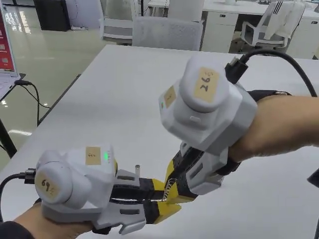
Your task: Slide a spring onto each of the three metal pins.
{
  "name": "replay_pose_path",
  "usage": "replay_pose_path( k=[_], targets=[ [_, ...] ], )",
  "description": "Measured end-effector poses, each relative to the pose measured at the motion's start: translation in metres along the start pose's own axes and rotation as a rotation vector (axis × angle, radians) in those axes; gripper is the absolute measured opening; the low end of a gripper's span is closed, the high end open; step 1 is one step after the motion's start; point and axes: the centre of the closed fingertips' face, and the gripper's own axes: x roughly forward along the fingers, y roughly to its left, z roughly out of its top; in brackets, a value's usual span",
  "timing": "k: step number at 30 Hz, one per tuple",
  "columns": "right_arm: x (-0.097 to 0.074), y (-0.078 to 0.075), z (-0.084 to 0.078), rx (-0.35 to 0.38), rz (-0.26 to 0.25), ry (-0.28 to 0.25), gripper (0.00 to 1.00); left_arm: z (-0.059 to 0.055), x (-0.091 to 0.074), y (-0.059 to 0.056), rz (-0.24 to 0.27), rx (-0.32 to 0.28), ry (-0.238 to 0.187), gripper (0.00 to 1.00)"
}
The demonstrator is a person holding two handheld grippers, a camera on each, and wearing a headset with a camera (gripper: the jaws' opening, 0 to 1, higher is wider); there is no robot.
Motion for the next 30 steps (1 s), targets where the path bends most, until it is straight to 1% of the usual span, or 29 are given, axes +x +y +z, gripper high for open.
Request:
replay_pose_path(
  k=[8,17,25,28,30],
  targets=[
    [0.000,0.002,-0.003,0.023,0.013,0.002,0.08,-0.001,0.003,-0.002,-0.014,0.009,-0.001,0.03],
    [0.000,-0.001,-0.002,0.019,0.008,0.014,0.08,0.000,0.003,0.001,-0.006,-0.003,-0.010,0.03],
    [0.000,-0.005,0.001,0.006,0.006,0.019,0.08,0.001,-0.001,0.006,0.013,-0.026,-0.020,0.03],
    [-0.001,-0.008,0.003,0.000,-0.001,0.020,0.08,0.003,-0.006,0.011,0.028,-0.039,-0.026,0.08],
    [-0.002,-0.009,0.004,0.001,0.001,0.020,0.08,0.004,-0.010,0.014,0.043,-0.045,-0.034,0.10]
  ],
)
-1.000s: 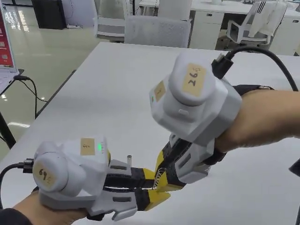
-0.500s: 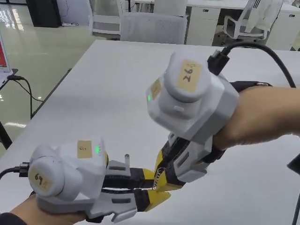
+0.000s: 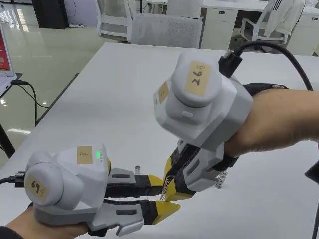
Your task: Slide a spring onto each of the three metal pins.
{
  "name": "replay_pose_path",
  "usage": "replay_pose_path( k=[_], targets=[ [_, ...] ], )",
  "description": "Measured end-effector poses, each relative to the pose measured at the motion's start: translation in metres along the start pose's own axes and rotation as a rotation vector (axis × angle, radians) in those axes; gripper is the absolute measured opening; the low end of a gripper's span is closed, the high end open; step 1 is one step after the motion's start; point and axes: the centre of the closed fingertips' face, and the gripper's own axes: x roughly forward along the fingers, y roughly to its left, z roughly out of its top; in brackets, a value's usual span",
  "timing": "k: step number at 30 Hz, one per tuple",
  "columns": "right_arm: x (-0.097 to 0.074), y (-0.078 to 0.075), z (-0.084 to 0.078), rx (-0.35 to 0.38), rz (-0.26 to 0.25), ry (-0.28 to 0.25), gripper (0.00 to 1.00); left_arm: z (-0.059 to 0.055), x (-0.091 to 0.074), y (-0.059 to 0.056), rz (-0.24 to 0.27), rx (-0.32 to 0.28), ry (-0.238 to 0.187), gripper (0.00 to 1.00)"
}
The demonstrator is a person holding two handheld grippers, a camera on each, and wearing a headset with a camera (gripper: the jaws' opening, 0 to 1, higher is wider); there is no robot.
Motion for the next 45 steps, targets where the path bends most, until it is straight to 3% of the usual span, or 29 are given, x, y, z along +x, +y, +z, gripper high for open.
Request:
replay_pose_path(
  k=[8,16,24,29,38,45],
  targets=[
    [-0.005,-0.009,0.004,-0.001,-0.016,-0.007,0.08,0.002,-0.016,0.012,0.058,-0.032,-0.013,0.20],
    [-0.008,-0.028,0.006,0.007,-0.034,-0.006,0.08,0.002,-0.049,0.023,0.162,-0.047,-0.032,0.30],
    [-0.009,-0.050,0.007,0.019,-0.043,-0.003,0.08,0.002,-0.073,0.020,0.242,-0.087,-0.061,0.38],
    [-0.004,-0.063,0.008,0.030,-0.062,-0.002,0.08,-0.004,-0.072,0.021,0.267,-0.108,-0.066,0.38],
    [0.009,-0.102,0.019,0.037,-0.111,-0.012,0.08,-0.004,-0.066,0.021,0.280,-0.130,-0.093,0.39],
    [0.036,-0.109,0.017,0.021,-0.097,0.032,0.08,-0.010,-0.062,0.018,0.279,-0.122,-0.069,0.40]
  ],
)
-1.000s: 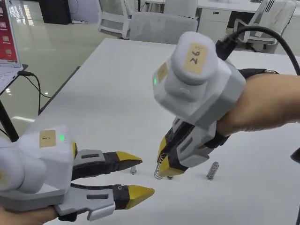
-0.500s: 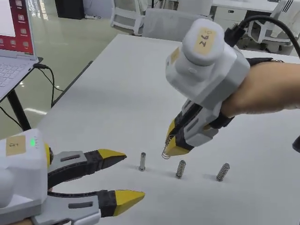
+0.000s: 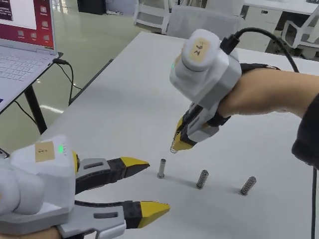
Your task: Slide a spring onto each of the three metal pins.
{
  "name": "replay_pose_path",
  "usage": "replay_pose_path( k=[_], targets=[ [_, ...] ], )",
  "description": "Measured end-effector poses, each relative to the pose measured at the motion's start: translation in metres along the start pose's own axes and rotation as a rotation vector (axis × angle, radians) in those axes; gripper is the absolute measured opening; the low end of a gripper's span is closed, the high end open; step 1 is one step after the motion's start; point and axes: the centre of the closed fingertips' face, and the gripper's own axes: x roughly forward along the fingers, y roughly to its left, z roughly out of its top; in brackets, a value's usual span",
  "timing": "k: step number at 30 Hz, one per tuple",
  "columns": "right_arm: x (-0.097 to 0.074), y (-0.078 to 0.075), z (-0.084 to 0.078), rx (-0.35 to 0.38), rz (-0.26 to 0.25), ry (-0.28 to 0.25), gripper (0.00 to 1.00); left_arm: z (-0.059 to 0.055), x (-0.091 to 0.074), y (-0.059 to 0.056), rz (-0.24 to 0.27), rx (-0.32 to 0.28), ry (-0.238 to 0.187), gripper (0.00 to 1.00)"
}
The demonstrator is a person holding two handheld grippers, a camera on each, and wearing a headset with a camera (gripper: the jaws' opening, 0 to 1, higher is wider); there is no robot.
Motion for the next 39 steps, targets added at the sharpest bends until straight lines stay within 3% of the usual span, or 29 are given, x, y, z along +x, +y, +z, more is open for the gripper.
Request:
replay_pose_path(
  k=[4,14,23,30,39],
  targets=[
    [0.013,-0.003,0.000,0.006,0.004,0.003,0.08,-0.004,0.001,-0.001,-0.006,0.014,0.017,0.41],
    [0.039,-0.008,-0.005,0.007,0.009,0.040,0.08,-0.003,-0.002,0.005,0.021,0.004,0.002,0.43],
    [0.046,-0.008,-0.007,0.006,0.020,0.042,0.08,-0.003,-0.004,0.013,0.055,-0.013,-0.003,0.43],
    [0.052,-0.011,-0.011,0.018,0.029,0.048,0.08,-0.009,-0.005,0.023,0.107,-0.024,0.025,0.42],
    [0.066,-0.016,-0.018,0.034,0.035,0.056,0.08,-0.012,-0.005,0.026,0.125,-0.018,0.040,0.42]
  ],
)
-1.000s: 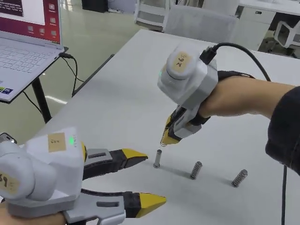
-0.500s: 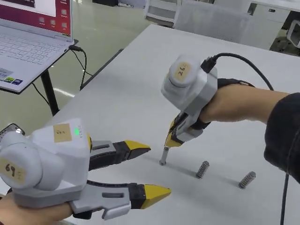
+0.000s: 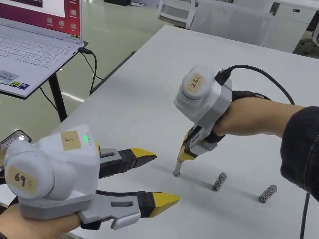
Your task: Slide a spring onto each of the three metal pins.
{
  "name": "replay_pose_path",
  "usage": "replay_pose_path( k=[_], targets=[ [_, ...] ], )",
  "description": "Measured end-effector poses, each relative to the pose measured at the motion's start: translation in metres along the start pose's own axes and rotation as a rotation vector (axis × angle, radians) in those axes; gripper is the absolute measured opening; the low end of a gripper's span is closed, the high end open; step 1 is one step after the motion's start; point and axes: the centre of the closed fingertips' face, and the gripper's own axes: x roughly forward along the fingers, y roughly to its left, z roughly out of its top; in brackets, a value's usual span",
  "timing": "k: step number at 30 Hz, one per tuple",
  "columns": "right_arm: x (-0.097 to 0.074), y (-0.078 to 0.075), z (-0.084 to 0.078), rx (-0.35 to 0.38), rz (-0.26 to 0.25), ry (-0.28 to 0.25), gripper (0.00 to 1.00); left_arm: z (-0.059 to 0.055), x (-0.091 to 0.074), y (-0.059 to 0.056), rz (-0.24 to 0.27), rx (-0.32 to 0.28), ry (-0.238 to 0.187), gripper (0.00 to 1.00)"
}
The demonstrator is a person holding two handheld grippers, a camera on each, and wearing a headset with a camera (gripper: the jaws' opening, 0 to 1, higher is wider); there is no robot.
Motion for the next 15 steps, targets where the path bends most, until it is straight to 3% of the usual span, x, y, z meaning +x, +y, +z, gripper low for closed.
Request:
replay_pose_path(
  k=[15],
  targets=[
    [0.034,-0.002,-0.008,-0.010,-0.009,0.041,0.08,-0.001,0.001,0.000,0.002,0.008,0.011,0.42]
  ],
)
